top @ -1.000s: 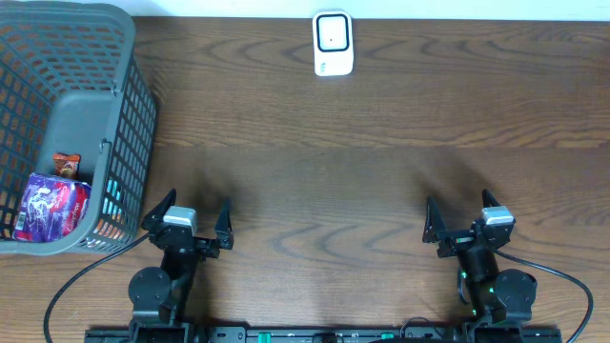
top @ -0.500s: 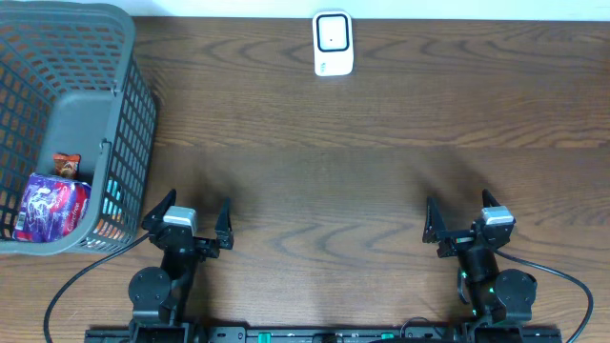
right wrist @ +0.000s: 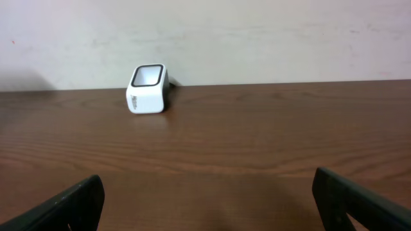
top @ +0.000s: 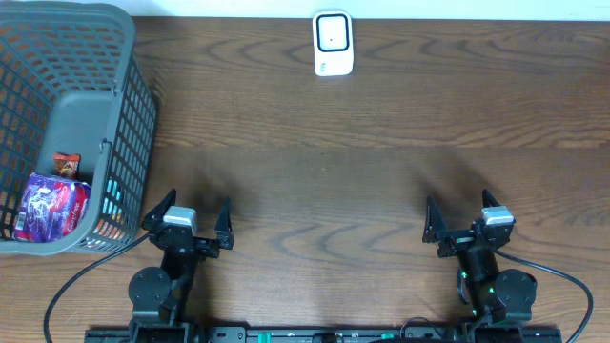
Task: Scan the item barcode
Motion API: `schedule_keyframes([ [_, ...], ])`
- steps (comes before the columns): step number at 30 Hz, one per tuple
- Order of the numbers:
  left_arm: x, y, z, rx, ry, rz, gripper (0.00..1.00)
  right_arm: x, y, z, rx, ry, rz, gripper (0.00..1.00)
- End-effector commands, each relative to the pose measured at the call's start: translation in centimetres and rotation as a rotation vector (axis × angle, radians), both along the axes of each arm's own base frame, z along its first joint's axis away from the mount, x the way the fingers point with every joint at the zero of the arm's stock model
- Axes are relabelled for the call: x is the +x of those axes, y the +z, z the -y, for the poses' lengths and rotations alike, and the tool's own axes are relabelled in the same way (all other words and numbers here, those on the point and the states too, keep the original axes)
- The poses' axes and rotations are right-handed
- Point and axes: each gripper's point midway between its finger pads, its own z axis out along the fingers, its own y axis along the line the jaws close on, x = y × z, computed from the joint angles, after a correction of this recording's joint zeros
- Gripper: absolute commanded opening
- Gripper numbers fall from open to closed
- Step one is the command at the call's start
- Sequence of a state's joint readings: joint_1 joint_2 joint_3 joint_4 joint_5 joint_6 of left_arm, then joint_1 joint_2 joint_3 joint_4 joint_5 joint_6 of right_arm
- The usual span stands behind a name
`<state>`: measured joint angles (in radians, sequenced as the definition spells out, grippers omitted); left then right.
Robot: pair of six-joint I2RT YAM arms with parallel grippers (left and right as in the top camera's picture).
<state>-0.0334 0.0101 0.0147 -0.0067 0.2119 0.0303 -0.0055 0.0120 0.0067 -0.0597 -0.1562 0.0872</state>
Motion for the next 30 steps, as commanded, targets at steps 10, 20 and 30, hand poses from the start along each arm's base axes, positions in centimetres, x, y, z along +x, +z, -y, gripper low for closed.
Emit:
schedule_keyframes([
  [10,-0.2,-1.4,0.5,-0.006,-0.029,-0.047,0.98,0.0,0.0,0.3,0.008,-0.016,-0.001,0.99],
  [20,-3.1,0.8,7.1,-0.521,-0.412,-0.183,0.98,0.0,0.0,0.3,0.008,-0.016,-0.001,0.99],
  [30,-8.0,16.0,7.4,-0.441,-0.617,0.437,0.98,0.0,0.0,0.3,0.008,-0.016,-0.001,0.99],
])
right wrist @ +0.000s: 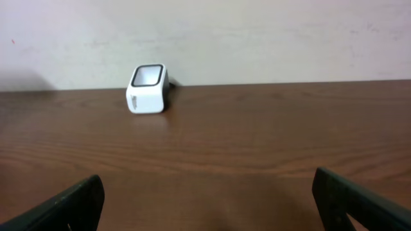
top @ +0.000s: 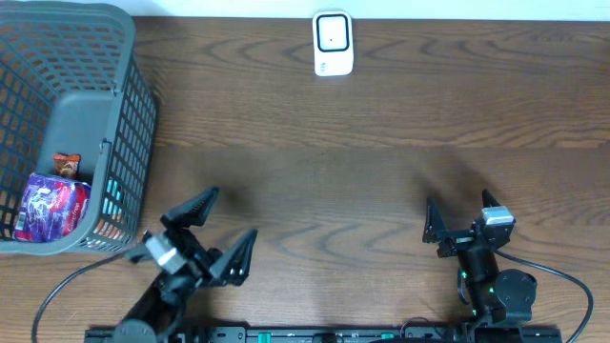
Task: Scan the item barcode
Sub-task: 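Reach the left gripper into the basket and grasp the purple pack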
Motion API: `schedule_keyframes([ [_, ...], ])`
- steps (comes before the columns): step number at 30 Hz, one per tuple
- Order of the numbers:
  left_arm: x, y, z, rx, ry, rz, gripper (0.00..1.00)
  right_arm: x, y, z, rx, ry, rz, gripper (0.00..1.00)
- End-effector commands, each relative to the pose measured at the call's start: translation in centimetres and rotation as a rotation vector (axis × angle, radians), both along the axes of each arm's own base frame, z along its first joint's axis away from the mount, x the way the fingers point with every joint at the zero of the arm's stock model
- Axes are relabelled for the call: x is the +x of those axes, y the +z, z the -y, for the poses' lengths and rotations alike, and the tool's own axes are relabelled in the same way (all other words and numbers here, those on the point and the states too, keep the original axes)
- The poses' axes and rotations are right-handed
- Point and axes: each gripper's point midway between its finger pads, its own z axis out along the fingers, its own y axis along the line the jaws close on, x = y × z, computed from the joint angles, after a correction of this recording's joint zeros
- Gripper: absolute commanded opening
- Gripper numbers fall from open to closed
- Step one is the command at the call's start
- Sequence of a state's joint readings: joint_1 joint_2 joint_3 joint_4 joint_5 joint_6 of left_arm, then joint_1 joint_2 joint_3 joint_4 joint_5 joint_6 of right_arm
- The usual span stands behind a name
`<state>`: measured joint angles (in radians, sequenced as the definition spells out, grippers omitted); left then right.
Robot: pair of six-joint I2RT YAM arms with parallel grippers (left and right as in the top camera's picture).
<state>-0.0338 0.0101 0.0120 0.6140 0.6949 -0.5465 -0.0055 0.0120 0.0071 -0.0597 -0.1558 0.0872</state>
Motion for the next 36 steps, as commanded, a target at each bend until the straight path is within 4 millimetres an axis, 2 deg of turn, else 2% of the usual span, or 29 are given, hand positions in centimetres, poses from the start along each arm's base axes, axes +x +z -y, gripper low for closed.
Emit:
schedule_keyframes([
  [1,-2.0,4.2,-0.4,-0.043,-0.001,0.106,0.98,0.0,-0.1,0.3,0.009,-0.015,-0.002,0.99],
  [5,-2.6,9.7,-3.0,-0.114,0.165,0.21,0.98,0.0,-0.1,0.3,0.009,-0.015,-0.002,0.99],
  [7,-1.8,11.7,-4.4,-0.095,0.294,0.225,0.98,0.0,-0.1,0.3,0.009,-0.015,-0.002,0.99],
  [8,-0.8,12.4,-5.6,-0.093,0.379,0.196,0.98,0.0,-0.1,0.3,0.009,-0.015,-0.002,0.99],
  [10,1.9,13.6,-9.2,-0.112,0.606,0.071,0.98,0.0,-0.1,0.3,0.009,-0.015,-0.002,0.99],
  [12,3.8,14.7,-11.7,-0.103,0.761,-0.026,0.98,0.0,-0.1,0.3,0.009,-0.015,-0.002,0.99],
  [15,7.2,17.3,-13.6,0.065,0.931,-0.148,0.98,0.0,-0.1,0.3,0.009,-0.015,-0.002,0.99],
  [17,9.7,17.7,-15.5,0.141,1.042,-0.294,0.98,0.0,-0.1,0.3,0.009,-0.015,-0.002,0.99],
  [21,14.1,17.1,-18.5,0.264,1.12,-0.602,0.98,0.0,-0.1,0.3,0.009,-0.015,-0.002,0.99],
  [25,16.2,15.0,-22.6,0.326,1.197,-0.857,0.98,0.0,-0.1,0.3,0.009,-0.015,-0.002,0.99],
  [28,16.2,11.9,-26.0,0.39,1.249,-1.022,0.98,0.0,-0.1,0.3,0.009,-0.015,-0.002,0.99],
  [31,15.2,8.8,-29.8,0.366,1.317,-1.169,0.98,0.0,-0.1,0.3,0.009,-0.015,-0.002,0.99],
  [33,14.7,7.4,-31.7,0.349,1.349,-1.229,0.98,0.0,-0.1,0.3,0.009,-0.015,-0.002,0.99],
  [35,14.4,6.4,-32.8,0.329,1.364,-1.274,0.98,0.0,-0.1,0.3,0.009,-0.015,-0.002,0.99],
  [36,14.0,5.4,-32.4,0.313,1.327,-1.321,0.98,0.0,-0.1,0.3,0.009,-0.015,-0.002,0.99],
])
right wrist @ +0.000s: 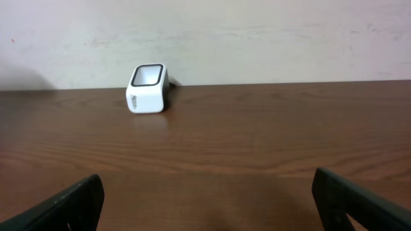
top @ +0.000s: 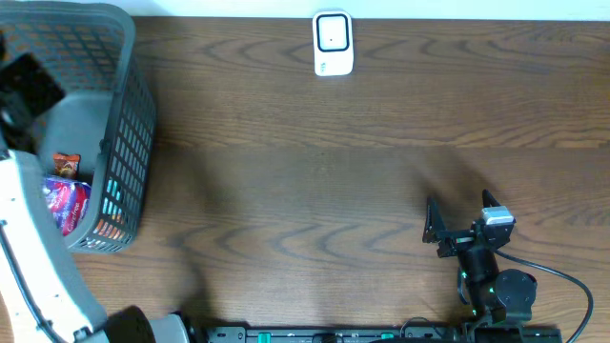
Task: Scan the item barcode
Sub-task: 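Reach the left gripper into the basket and grasp the purple pack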
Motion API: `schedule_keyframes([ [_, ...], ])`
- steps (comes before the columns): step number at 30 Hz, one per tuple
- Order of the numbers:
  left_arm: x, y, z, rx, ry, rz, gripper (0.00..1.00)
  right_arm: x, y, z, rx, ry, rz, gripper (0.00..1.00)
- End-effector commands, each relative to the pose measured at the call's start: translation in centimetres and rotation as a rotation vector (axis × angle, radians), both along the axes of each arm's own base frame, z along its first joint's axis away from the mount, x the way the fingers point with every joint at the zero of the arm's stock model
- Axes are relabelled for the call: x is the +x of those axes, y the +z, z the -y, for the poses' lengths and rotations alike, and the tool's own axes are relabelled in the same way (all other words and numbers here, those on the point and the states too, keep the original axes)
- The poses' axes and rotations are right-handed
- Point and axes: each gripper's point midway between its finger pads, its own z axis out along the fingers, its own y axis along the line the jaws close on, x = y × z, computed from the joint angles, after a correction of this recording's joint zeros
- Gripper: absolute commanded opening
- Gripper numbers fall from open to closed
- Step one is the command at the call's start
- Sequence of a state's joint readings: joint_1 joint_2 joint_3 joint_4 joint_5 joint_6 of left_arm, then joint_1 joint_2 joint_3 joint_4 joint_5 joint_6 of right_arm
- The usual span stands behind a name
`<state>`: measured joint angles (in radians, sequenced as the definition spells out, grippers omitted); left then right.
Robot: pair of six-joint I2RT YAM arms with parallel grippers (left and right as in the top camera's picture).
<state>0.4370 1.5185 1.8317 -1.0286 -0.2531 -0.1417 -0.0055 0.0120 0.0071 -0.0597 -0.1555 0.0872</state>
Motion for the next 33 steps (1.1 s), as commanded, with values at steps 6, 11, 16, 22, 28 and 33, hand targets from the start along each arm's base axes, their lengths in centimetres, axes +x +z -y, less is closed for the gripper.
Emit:
schedule_keyframes([
  [6,-1.1,-4.8,0.3,-0.126,-0.024,-0.142,0.98,0.0,-0.1,0.3,0.009,-0.015,-0.002,0.99],
  [11,-2.7,-9.9,-1.4,-0.154,0.132,-0.272,0.98,0.0,-0.1,0.3,0.009,-0.015,-0.002,0.99],
  [16,-5.0,-14.6,-3.1,-0.203,0.317,-0.364,0.98,0.0,-0.1,0.3,0.009,-0.015,-0.002,0.99],
  [22,-5.3,-18.4,-3.8,-0.294,0.358,-0.417,0.98,0.0,-0.1,0.3,0.009,-0.015,-0.002,0.99],
  [28,-2.7,-21.7,-2.6,-0.417,0.255,-0.411,0.99,0.0,-0.1,0.3,0.009,-0.015,-0.002,0.99],
  [33,-2.9,-23.9,-2.6,-0.443,0.26,-0.474,0.89,0.0,-0.1,0.3,0.009,-0.015,-0.002,0.99],
])
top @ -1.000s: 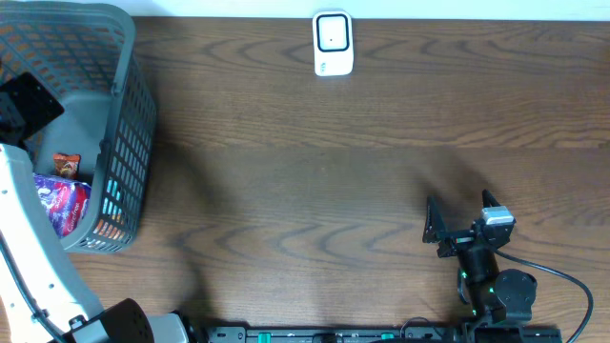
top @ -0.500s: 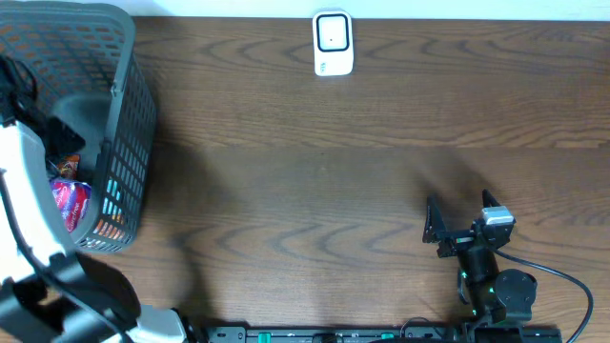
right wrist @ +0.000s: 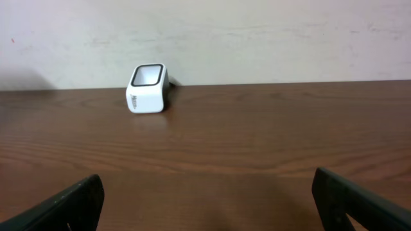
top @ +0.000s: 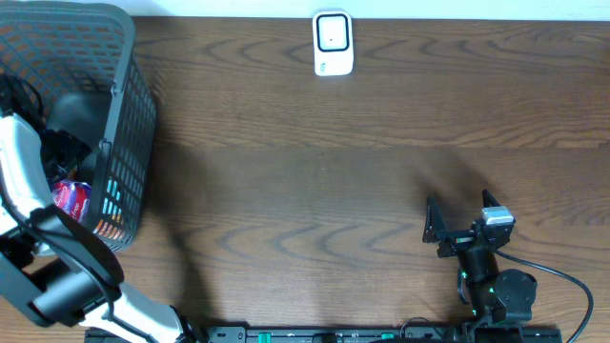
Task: Scan the item barcode
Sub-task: 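Reach the left gripper into the basket and grasp the purple pack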
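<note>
A white barcode scanner (top: pixel 333 43) stands at the table's far edge, also seen in the right wrist view (right wrist: pixel 148 88) against the wall. A purple and red snack packet (top: pixel 69 197) lies in the grey mesh basket (top: pixel 129 114) at the left. My left arm reaches up along the left edge, and my left gripper (top: pixel 65 143) is a dark shape inside the basket just above the packet. Its jaws cannot be made out. My right gripper (top: pixel 458 227) rests open at the front right with nothing between its fingers (right wrist: pixel 70 204).
The basket takes up the table's left side, its near wall standing between the packet and the open wood. A black cable (top: pixel 562 276) loops from the right arm's base at the front edge.
My left gripper was over the far left part of the basket. Now it is nearer the front and right, low inside the basket just above the packets. The right arm has not moved.
Both grippers first rested open at the table's front edge. Then my left gripper was lifted and turned toward the basket. After that it was over the basket's far left, and now it is inside the basket by the snack packet. The right arm stayed put throughout.
</note>
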Motion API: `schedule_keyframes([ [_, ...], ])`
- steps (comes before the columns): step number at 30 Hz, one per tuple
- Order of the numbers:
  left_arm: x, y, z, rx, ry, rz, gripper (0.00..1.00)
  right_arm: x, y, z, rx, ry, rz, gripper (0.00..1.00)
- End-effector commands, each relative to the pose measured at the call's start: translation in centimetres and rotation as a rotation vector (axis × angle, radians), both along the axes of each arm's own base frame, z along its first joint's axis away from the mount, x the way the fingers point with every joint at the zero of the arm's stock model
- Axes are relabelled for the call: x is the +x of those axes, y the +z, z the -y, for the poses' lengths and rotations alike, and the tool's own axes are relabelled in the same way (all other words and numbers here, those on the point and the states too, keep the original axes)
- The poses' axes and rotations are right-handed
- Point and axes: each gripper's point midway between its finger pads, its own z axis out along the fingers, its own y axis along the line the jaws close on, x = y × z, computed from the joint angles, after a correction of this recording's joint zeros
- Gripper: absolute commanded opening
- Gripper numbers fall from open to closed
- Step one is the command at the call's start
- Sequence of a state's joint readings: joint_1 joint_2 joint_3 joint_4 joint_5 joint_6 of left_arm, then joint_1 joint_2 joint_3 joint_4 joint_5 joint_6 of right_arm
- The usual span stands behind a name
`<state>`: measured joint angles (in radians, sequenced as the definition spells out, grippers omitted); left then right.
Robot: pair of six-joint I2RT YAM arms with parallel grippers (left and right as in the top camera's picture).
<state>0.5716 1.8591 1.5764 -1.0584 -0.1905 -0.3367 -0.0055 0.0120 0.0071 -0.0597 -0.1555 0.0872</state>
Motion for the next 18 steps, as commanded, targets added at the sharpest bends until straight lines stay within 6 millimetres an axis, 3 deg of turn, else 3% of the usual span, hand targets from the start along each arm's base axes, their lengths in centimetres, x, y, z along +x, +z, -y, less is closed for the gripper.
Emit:
schedule_keyframes([
  [1,0.0,-2.1,0.6,-0.058,-0.01,-0.045,0.87,0.0,-0.1,0.3,0.009,-0.015,-0.002,0.99],
  [6,-0.8,-4.2,1.0,-0.104,-0.009,-0.121,0.82,0.0,-0.1,0.3,0.009,-0.015,-0.002,0.99],
  [7,-0.9,-4.5,1.1,-0.11,-0.009,-0.13,0.75,0.0,-0.1,0.3,0.009,-0.015,-0.002,0.99],
  [8,-1.0,-4.7,1.2,-0.115,-0.009,-0.138,0.65,0.0,-0.1,0.3,0.009,-0.015,-0.002,0.99],
  [10,-1.2,-4.7,1.3,-0.121,-0.009,-0.147,0.32,0.0,-0.1,0.3,0.009,-0.015,-0.002,0.99],
  [12,-1.3,-4.5,1.4,-0.122,-0.009,-0.148,0.07,0.0,-0.1,0.3,0.009,-0.015,-0.002,0.99],
  [15,-1.7,-4.1,1.6,-0.13,-0.008,-0.16,0.07,0.0,-0.1,0.3,0.009,-0.015,-0.002,0.99],
  [18,-1.1,-1.9,1.4,-0.114,-0.002,-0.12,0.07,0.0,-0.1,0.3,0.009,-0.015,-0.002,0.99],
])
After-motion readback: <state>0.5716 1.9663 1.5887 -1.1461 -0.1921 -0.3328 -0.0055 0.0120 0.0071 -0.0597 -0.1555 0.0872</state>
